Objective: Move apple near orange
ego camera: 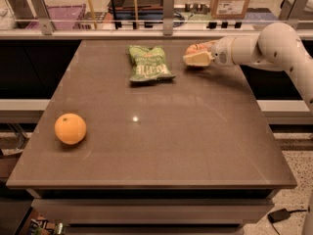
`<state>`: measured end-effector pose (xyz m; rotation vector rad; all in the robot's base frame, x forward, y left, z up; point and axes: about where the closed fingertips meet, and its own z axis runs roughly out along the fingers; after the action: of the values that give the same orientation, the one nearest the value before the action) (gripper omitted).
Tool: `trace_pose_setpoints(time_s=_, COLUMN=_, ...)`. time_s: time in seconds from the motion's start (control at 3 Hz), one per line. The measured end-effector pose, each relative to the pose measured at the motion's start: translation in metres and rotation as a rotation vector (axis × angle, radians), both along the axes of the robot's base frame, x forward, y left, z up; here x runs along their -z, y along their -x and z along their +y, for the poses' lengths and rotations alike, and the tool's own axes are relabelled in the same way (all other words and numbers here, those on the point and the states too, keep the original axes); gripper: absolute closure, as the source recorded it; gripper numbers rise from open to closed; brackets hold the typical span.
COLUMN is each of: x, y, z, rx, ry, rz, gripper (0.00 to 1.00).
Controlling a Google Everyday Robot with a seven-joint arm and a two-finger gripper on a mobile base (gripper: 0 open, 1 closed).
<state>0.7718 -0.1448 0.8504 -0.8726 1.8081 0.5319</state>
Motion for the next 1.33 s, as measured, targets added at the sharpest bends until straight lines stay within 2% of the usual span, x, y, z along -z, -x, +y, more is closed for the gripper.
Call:
trace_pose_setpoints(time_s=1.0, x=-0.044, y=0.022, z=0.019, rx=-0.066, ry=0.021, rz=-0.028, gripper=1.00)
trace_pose_setpoints(time_s=1.33, x=-0.048, y=0.042, z=0.045, rx=-0.156, ry=0.013, rz=-0.045, gripper=1.00)
